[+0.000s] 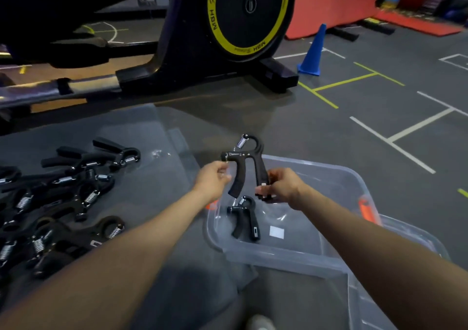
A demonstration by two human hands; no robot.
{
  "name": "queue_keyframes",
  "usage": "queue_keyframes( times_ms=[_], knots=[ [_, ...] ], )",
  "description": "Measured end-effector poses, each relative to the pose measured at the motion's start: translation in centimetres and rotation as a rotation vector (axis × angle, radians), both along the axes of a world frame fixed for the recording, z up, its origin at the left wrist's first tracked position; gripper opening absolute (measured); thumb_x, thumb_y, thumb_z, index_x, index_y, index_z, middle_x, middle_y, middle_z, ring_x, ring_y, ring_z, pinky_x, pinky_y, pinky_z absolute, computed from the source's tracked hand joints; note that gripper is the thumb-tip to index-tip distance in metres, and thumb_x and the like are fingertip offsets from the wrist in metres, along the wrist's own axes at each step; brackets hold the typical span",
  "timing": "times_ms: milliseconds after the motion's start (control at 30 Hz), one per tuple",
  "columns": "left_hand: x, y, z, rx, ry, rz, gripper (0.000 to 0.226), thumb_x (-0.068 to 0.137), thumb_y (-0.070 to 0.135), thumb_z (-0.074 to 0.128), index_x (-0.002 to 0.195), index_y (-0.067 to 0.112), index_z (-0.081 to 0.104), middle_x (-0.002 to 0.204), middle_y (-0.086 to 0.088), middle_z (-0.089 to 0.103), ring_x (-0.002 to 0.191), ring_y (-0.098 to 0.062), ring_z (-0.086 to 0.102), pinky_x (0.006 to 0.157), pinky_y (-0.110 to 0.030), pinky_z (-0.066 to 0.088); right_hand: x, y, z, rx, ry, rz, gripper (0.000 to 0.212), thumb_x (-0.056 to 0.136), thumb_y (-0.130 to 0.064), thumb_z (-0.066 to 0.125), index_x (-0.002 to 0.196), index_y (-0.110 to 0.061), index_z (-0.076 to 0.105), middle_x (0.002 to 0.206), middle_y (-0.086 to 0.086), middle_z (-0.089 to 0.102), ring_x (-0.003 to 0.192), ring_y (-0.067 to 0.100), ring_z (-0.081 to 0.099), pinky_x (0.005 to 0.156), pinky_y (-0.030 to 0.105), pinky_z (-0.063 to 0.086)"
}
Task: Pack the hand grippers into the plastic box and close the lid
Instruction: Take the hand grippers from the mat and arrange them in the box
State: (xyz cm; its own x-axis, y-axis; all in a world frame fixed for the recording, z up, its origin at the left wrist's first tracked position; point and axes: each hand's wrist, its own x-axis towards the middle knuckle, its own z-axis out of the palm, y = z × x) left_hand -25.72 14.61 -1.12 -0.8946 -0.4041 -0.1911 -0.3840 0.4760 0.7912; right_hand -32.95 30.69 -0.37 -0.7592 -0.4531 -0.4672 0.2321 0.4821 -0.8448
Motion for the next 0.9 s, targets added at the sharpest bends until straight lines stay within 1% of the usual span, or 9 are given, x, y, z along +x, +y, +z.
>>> queue_keyframes(
  times_ms=[100, 233, 333, 467, 567, 633, 733, 800, 900],
  knots=[
    [0.8, 0.1, -1.4, -0.298, -0.098, -0.099, 0.049, 0.092, 0.01, 0.053, 0.139, 0.012, 0.041, 0.143, -0.007, 0.041, 0.132, -0.025, 0.038, 0.11, -0.028, 0.028, -0.6, 1.8, -2.6, 0.07, -0.083, -0.048, 0.022, 0.079, 0.008, 0.067, 0.08, -0.005, 0.05, 0.067, 0.013, 0.056, 0.053, 0.022, 0.057, 0.055, 0.032, 0.053],
    [0.6, -0.4, -3.0, -0.366, -0.139, -0.136, 0.054, 0.092, 0.006, 0.049, 0.143, 0.012, 0.033, 0.15, -0.004, 0.031, 0.137, -0.024, 0.03, 0.111, -0.026, 0.025, -0.7, 2.5, -6.1, 0.226, -0.151, -0.05, 0.023, 0.08, 0.003, 0.07, 0.074, -0.007, 0.049, 0.063, 0.013, 0.059, 0.036, 0.013, 0.058, 0.045, 0.027, 0.054],
    [-0.1, -0.6, -4.2, -0.391, -0.141, -0.156, 0.052, 0.093, 0.007, 0.047, 0.143, 0.01, 0.033, 0.152, -0.005, 0.029, 0.137, -0.025, 0.031, 0.112, -0.027, 0.025, -1.2, 2.0, -9.0, 0.317, -0.198, -0.043, 0.024, 0.083, 0.0, 0.067, 0.068, -0.006, 0.049, 0.062, 0.013, 0.058, 0.039, 0.014, 0.058, 0.042, 0.026, 0.053],
    [-1.3, -0.9, -5.5, -0.434, -0.12, -0.164, 0.04, 0.092, 0.007, 0.043, 0.132, 0.007, 0.042, 0.145, -0.005, 0.035, 0.131, -0.028, 0.036, 0.107, -0.037, 0.038, -2.4, 0.6, -12.4, 0.401, -0.31, -0.002, 0.027, 0.087, -0.007, 0.064, 0.064, -0.006, 0.05, 0.052, 0.009, 0.061, 0.044, 0.017, 0.058, 0.05, 0.026, 0.051],
    [-1.9, -1.0, -6.3, -0.452, -0.096, -0.142, 0.023, 0.087, 0.002, 0.038, 0.106, 0.005, 0.048, 0.127, -0.006, 0.043, 0.113, -0.029, 0.046, 0.082, -0.042, 0.052, -3.0, -1.0, -14.5, 0.453, -0.435, 0.031, 0.03, 0.092, -0.01, 0.058, 0.064, -0.007, 0.048, 0.042, 0.005, 0.06, 0.048, 0.016, 0.058, 0.061, 0.028, 0.053],
    [-2.3, -1.1, -6.6, -0.474, -0.077, -0.119, 0.027, 0.085, 0.0, 0.038, 0.109, 0.005, 0.05, 0.124, -0.006, 0.044, 0.113, -0.026, 0.043, 0.088, -0.038, 0.048, -3.0, -1.8, -15.7, 0.45, -0.507, 0.006, 0.03, 0.092, -0.01, 0.057, 0.064, -0.007, 0.049, 0.047, 0.007, 0.06, 0.051, 0.018, 0.057, 0.069, 0.028, 0.055],
    [-2.5, -1.6, -6.6, -0.519, -0.027, -0.131, 0.035, 0.087, 0.003, 0.043, 0.121, 0.003, 0.054, 0.125, -0.007, 0.046, 0.116, -0.026, 0.044, 0.096, -0.035, 0.042, -3.1, -1.9, -16.1, 0.411, -0.466, -0.011, 0.025, 0.09, -0.005, 0.058, 0.068, -0.012, 0.048, 0.057, 0.005, 0.06, 0.058, 0.018, 0.056, 0.043, 0.018, 0.051],
    [-2.4, -1.9, -6.6, -0.518, 0.003, -0.142, 0.036, 0.088, 0.006, 0.046, 0.122, 0.002, 0.056, 0.124, -0.008, 0.048, 0.115, -0.026, 0.045, 0.096, -0.036, 0.044, -3.4, -1.8, -16.7, 0.366, -0.415, -0.053, 0.024, 0.087, -0.001, 0.06, 0.07, -0.013, 0.048, 0.072, 0.006, 0.054, 0.063, 0.019, 0.056, 0.04, 0.019, 0.052],
    [-2.1, -2.0, -6.7, -0.51, 0.06, -0.143, 0.036, 0.085, 0.003, 0.049, 0.12, 0.0, 0.058, 0.122, -0.009, 0.051, 0.113, -0.026, 0.048, 0.095, -0.038, 0.046, -3.6, -2.3, -18.3, 0.49, -0.393, -0.031, 0.013, 0.088, -0.009, 0.062, 0.078, -0.004, 0.055, 0.074, 0.01, 0.059, 0.078, 0.027, 0.067, 0.075, 0.024, 0.059]
  ],
)
